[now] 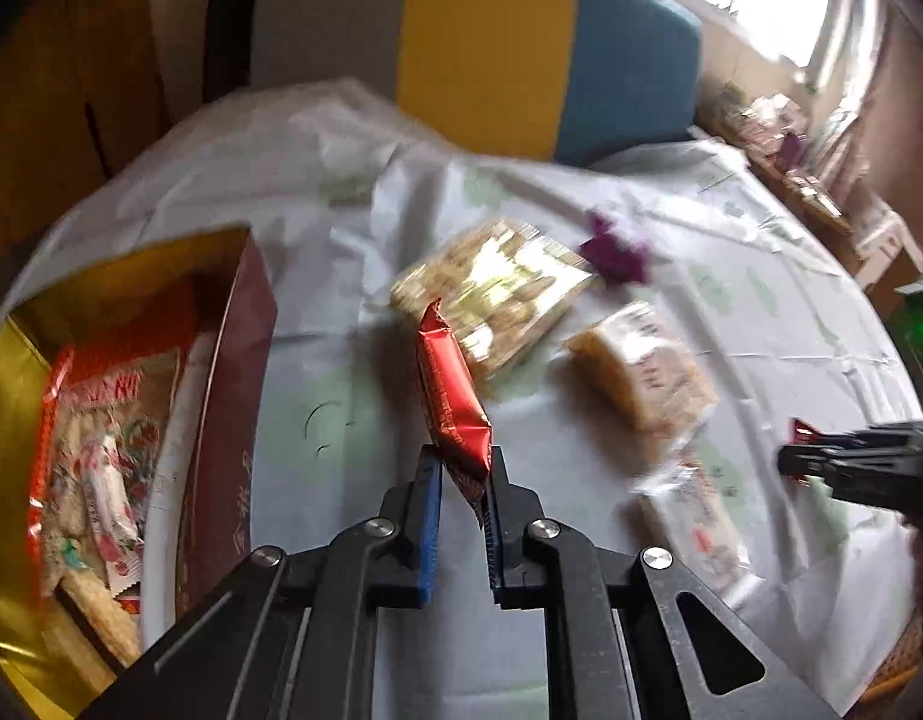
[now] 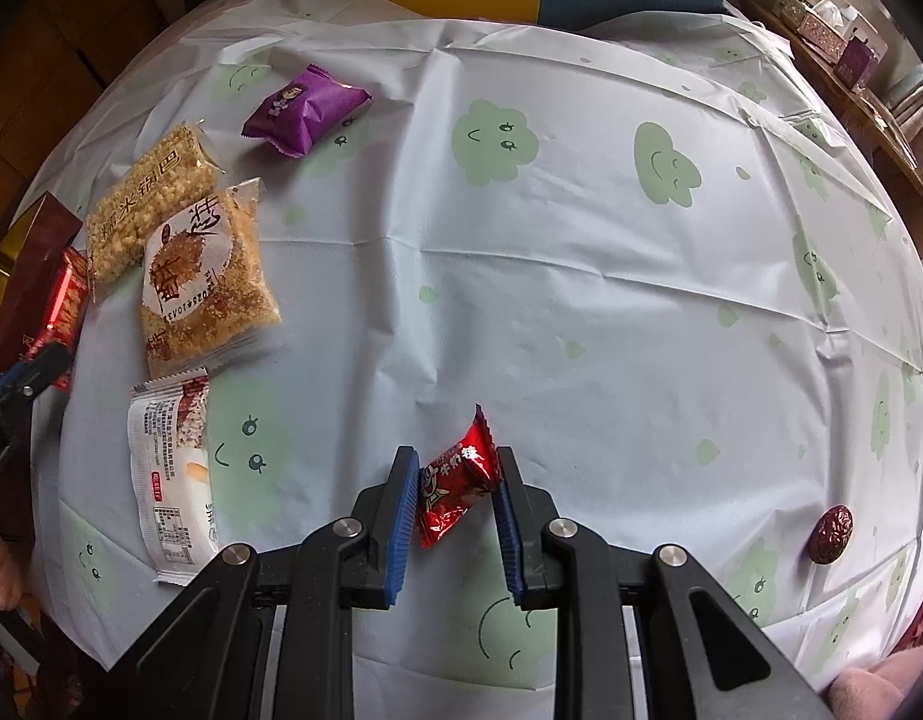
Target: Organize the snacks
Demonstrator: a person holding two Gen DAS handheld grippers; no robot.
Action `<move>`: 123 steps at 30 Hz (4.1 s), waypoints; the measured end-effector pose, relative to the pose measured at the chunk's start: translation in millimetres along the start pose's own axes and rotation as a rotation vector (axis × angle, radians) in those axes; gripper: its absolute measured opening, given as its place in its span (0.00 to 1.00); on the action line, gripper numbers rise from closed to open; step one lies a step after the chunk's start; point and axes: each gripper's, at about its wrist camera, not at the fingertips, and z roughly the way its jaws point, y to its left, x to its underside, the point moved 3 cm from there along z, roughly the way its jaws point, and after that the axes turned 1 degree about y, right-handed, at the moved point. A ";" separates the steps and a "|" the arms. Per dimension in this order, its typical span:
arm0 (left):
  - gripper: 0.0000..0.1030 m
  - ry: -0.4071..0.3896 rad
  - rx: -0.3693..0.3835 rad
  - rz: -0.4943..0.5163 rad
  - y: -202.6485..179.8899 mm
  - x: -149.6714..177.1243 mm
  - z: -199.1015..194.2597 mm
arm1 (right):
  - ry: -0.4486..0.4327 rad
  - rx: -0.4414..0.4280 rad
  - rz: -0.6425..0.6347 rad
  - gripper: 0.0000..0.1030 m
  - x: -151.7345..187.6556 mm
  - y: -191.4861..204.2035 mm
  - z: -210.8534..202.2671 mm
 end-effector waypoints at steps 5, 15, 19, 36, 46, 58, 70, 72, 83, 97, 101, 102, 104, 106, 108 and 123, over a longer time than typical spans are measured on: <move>0.12 -0.002 0.081 0.175 -39.2 26.7 -19.3 | 0.002 0.002 0.000 0.24 -0.4 1.3 3.8; 0.51 0.086 0.166 0.087 -41.0 56.6 -15.9 | 0.010 -0.030 0.037 0.24 -2.1 -7.0 4.6; 0.52 0.059 0.160 0.087 -39.9 47.7 -20.2 | 0.015 -0.056 0.060 0.26 -3.2 -11.5 5.1; 0.21 0.074 0.019 0.085 -31.1 43.6 9.3 | -0.021 -0.175 0.243 0.31 -13.6 -58.3 -2.5; 0.21 0.028 -0.009 0.107 -34.3 51.6 6.7 | -0.013 -0.183 0.258 0.37 5.3 -56.7 -13.9; 0.21 0.011 0.011 0.080 -31.4 53.6 6.2 | -0.043 -0.170 0.240 0.40 -6.6 -42.9 4.5; 0.21 0.006 0.033 0.051 -28.1 54.0 6.5 | -0.211 -0.226 0.292 0.41 -19.5 -53.2 -7.3; 0.21 0.003 0.035 0.052 -28.1 54.3 6.4 | -0.212 -0.229 0.280 0.41 -22.0 -49.9 -11.3; 0.21 -0.008 0.043 0.045 -26.9 55.4 6.7 | -0.138 -0.142 0.263 0.41 -22.3 -40.5 1.7; 0.21 -0.025 0.030 0.068 -29.7 56.4 5.7 | -0.074 0.001 -0.057 0.16 -8.4 -8.0 5.1; 0.21 -0.012 0.036 0.052 -29.0 54.1 2.8 | -0.099 -0.050 -0.033 0.17 -3.4 -17.3 6.7; 0.21 -0.010 0.038 0.051 -29.0 53.9 2.3 | -0.105 -0.058 -0.031 0.16 -2.3 -18.9 7.0; 0.20 -0.008 0.032 0.050 -29.4 54.6 -1.0 | -0.109 -0.042 -0.049 0.17 -1.1 -20.1 6.9; 0.20 -0.029 0.034 0.060 -31.8 55.7 -10.2 | -0.121 -0.009 -0.092 0.17 1.1 -17.9 7.4; 0.20 -0.041 0.037 0.063 -32.5 55.4 -17.8 | -0.129 0.013 -0.114 0.17 2.5 -15.6 7.3; 0.21 -0.125 0.018 -0.017 -2.7 47.0 -82.4 | -0.156 0.077 -0.174 0.17 8.3 -3.1 4.2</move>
